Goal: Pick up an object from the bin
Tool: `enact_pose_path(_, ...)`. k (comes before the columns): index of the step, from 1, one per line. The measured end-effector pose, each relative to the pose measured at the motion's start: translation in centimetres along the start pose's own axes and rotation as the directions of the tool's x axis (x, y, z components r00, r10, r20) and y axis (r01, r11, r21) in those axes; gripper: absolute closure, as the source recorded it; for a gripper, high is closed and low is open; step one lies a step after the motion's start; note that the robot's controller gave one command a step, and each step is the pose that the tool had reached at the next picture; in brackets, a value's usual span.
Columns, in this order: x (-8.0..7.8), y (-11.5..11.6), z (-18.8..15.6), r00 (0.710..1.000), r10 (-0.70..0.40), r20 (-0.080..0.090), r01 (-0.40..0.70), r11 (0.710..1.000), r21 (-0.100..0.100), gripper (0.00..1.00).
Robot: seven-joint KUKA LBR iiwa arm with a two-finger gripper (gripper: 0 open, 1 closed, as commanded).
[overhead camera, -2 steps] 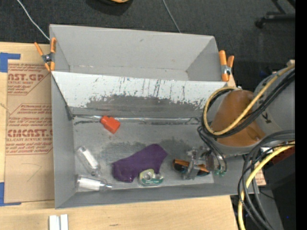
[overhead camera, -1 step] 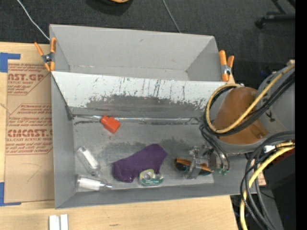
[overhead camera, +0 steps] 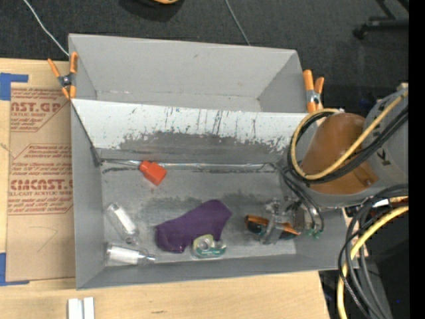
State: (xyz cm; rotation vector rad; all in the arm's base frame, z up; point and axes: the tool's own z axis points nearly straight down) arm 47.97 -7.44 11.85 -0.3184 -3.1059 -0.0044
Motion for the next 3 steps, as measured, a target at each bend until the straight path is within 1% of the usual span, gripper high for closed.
enact_pose_path(1,-0.1,0.0,-2.0,1.0,0.0,0.007,0.0,1.0,0.0,1.0)
enact_pose_path(3,-0.2,0.0,-3.5,1.0,0.0,0.009,0.0,1.0,-0.001,1.0)
